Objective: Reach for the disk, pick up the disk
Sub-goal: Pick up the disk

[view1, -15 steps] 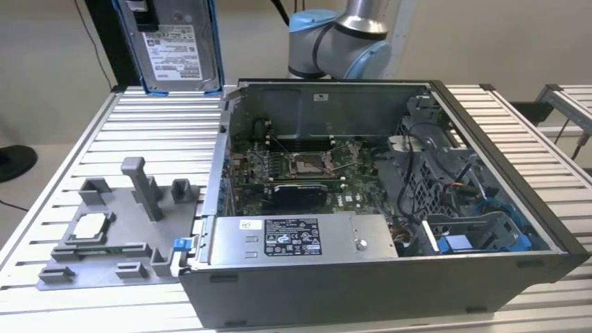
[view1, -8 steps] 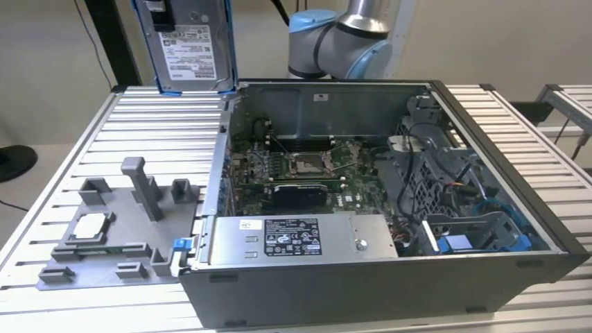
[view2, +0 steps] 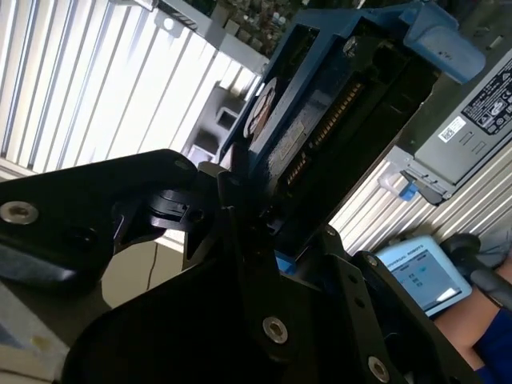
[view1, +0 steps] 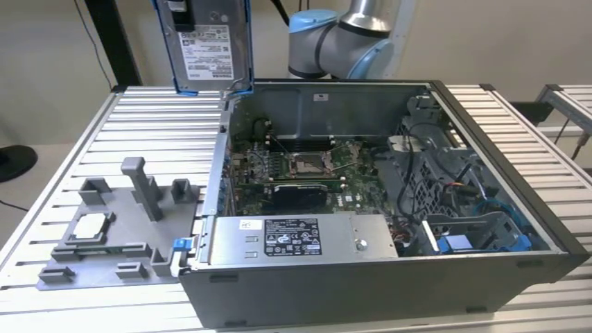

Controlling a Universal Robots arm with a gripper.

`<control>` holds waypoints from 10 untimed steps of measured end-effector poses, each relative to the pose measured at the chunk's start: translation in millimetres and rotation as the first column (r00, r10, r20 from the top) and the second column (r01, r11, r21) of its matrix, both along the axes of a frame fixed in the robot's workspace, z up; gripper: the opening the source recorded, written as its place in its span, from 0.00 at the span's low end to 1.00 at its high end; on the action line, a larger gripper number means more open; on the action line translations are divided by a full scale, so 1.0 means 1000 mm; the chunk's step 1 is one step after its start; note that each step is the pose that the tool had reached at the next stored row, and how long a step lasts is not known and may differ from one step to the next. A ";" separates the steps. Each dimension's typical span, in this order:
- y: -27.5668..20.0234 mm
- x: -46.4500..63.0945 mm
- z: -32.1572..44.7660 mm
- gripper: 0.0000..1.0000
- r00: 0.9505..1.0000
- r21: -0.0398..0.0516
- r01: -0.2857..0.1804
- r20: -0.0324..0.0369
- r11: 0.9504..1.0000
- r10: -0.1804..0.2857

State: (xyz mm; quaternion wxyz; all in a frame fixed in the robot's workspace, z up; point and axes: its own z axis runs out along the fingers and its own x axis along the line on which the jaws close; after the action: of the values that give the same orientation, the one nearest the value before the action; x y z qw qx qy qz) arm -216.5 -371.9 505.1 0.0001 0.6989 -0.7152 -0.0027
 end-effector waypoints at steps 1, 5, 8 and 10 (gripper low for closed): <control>0.0000 0.003 0.0000 0.00 1.000 0.000 0.000 0.000 1.000 0.000; 0.0000 0.015 0.0000 0.00 1.000 0.000 0.000 0.000 1.000 0.000; 0.0000 0.024 0.0000 0.00 1.000 0.000 0.000 0.000 1.000 0.000; 0.0000 0.030 0.0000 0.00 1.000 0.000 0.000 0.000 1.000 0.000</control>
State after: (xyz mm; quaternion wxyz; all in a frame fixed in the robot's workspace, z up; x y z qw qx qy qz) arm -186.7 -371.9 505.1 0.0001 0.6989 -0.7153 -0.0028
